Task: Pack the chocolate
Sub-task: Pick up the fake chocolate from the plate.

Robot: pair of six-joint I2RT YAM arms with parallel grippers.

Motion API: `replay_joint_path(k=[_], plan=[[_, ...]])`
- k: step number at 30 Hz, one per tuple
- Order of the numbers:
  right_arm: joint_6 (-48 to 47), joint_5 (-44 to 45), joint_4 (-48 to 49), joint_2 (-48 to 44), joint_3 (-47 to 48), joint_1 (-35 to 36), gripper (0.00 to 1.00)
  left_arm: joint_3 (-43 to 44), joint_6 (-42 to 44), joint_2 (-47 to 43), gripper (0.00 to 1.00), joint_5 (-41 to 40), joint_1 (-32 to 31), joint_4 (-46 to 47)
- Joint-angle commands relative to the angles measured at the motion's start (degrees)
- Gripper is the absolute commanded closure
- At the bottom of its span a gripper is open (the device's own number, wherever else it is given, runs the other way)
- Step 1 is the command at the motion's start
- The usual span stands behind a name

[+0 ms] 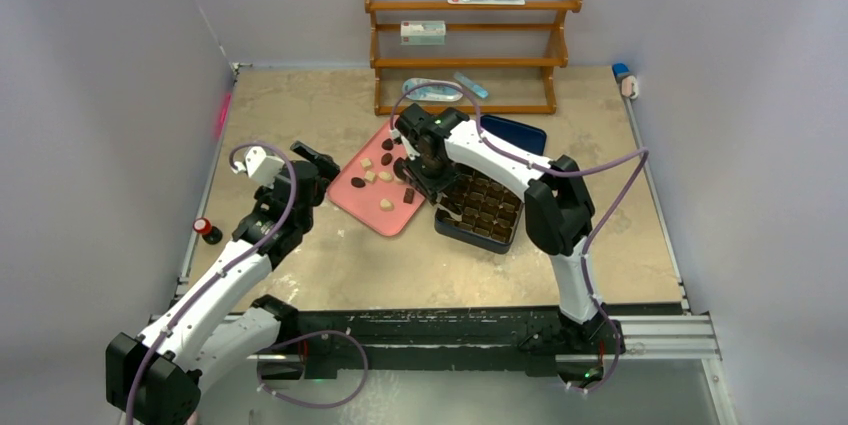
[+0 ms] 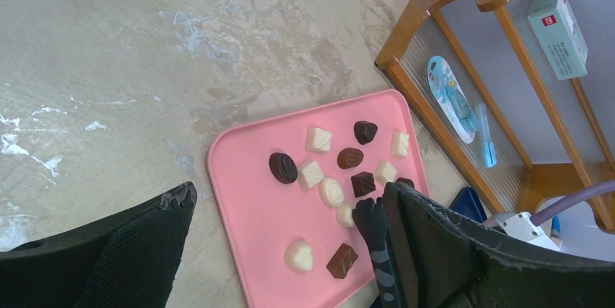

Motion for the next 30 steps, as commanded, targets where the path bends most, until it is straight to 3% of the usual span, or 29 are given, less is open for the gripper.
replay_joint_path(k=[1,30], plan=[[-0.8,-1.0,-1.4,-1.7,1.9,0.7,0.61,-0.3,-0.8,-0.6,0.0,0.5,0.4,0.4],[-1.2,-0.1,-1.1,-6.3,0.9,3.7,0.62,0.5,-0.7,-0.2,0.0,0.4,0.4,0.0]])
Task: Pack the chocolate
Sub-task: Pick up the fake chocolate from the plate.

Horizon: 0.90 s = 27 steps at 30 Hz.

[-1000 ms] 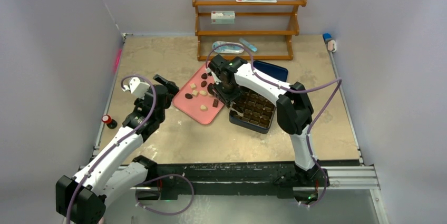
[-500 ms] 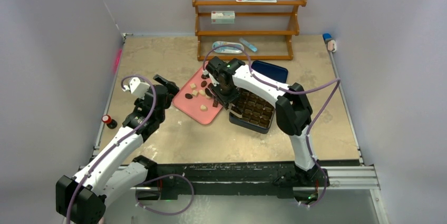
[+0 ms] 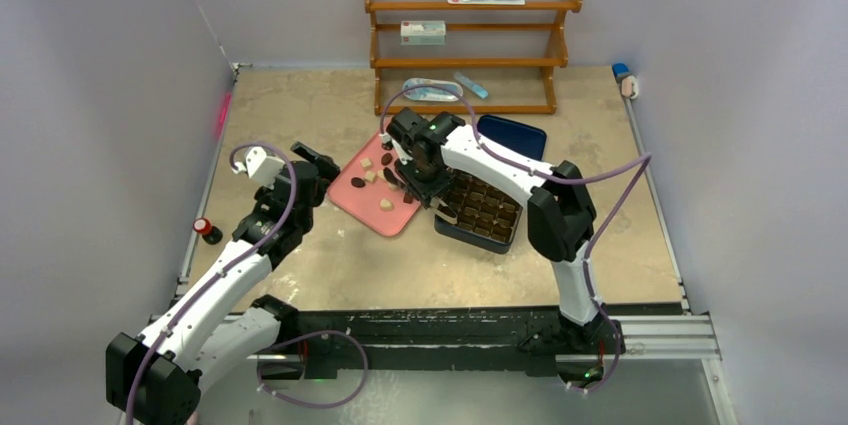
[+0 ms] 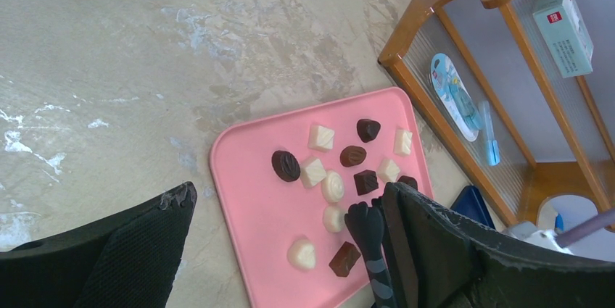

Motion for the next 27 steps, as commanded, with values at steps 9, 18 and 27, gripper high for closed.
replay_joint_path(k=[9,18,27], plan=[[-1.3,-0.4,-1.8,-4.9,0.0,1.4,0.62,0.4,-1.2,-0.1,0.0,0.7,0.4,0.3],[-1.0,0.4,-1.5,-3.1,-0.6,1.4,0.61,-0.2,-1.3,-0.9,0.0,0.5,0.4,0.1],[-1.0,0.6,-2.0,-1.1,-0.2,1.4,0.61,-0.7,-1.4,-1.6,0.0,0.7,0.4,0.0]])
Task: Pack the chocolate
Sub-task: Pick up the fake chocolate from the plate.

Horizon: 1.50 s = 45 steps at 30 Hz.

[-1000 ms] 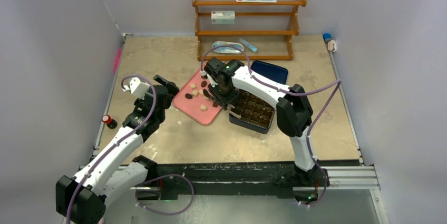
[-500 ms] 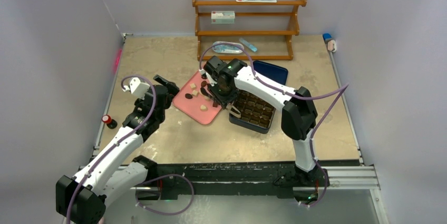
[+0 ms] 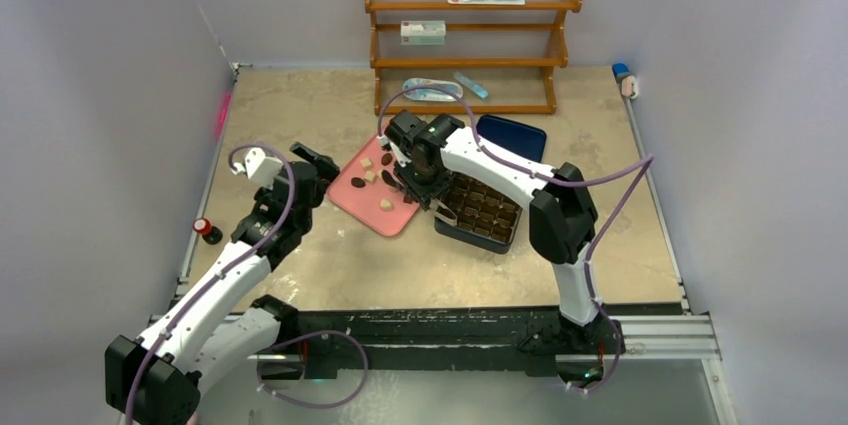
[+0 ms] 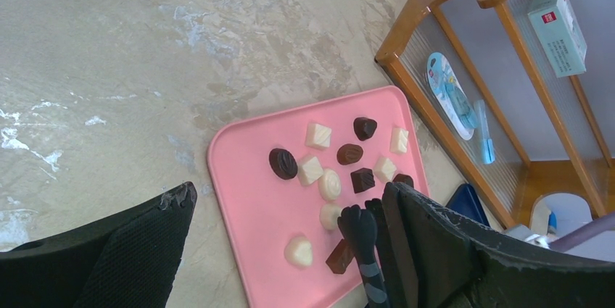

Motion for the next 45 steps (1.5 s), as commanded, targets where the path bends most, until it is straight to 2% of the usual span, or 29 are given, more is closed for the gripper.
replay_joint_path(k=[1,32,45], plan=[[-0.8,0.4,-1.7,0.8,0.4,0.3,0.61,-0.7,-0.9,-1.1,0.0,0.2,0.3,0.4],[0.3,-0.9,-3.2,5.8,3.6,0.3,0.58,-2.4,-1.7,-1.5,0.0,0.6,0.3,1.6],[-0.7,3.0,-4.6,7.9,6.7,0.6,0.64,-3.7,-2.5,-1.6,0.0,1.3,1.0,2.8]])
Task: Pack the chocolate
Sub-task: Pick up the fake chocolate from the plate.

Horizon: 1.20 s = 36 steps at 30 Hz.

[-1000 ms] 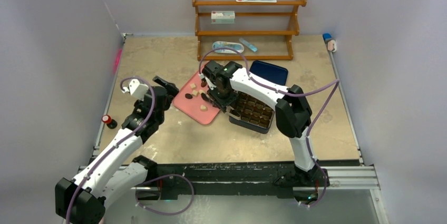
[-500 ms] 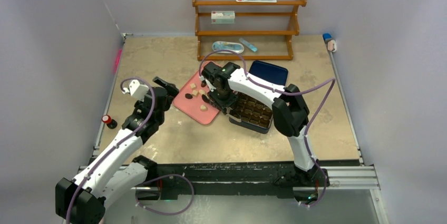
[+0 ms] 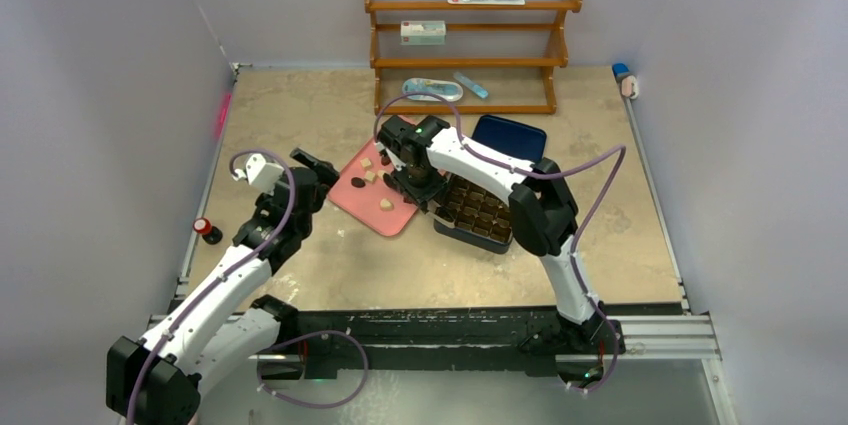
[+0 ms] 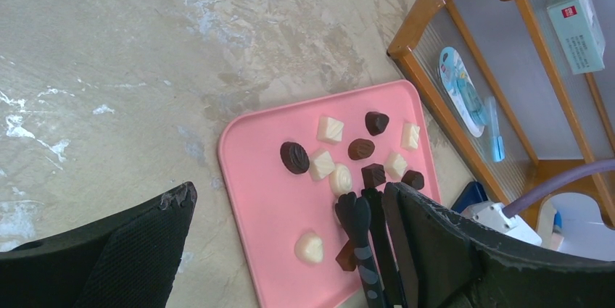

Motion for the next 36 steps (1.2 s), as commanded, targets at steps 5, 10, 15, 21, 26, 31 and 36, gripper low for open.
replay_joint_path(k=[5,10,15,21,26,31,36], plan=[[-1.2,3.4,-4.4,1.7,4.2,1.7,0.64,-0.8,-1.6,-0.8,0.0,0.8,0.8,2.0],[-1.3,5.5,-6.6,2.1,6.1,3.0,0.64,-0.7,-1.4,-1.7,0.0,1.1,1.1,1.7],[-1.3,7.1,-8.2,2.2,7.2,3.5,0.7,-0.7,-1.2,-2.4,0.0,1.4,1.4,1.5],[-0.9,7.8,-9.6,2.2,7.6,3.7,0.97,-0.7,-1.2,-3.1,0.0,1.6,1.6,1.0],[-0.6,8.1,-8.8,1.2,7.4,3.7,1.0,-0.7,-1.3,-3.6,0.0,1.6,1.6,0.5],[-0.5,8.5,-6.7,-0.6,6.5,3.7,1.0,-0.7,-1.2,-3.6,0.0,1.5,1.6,0.3],[-0.4,8.4,-4.8,-2.6,5.8,3.6,1.0,-0.9,-1.3,-3.4,0.0,1.4,1.7,0.3]])
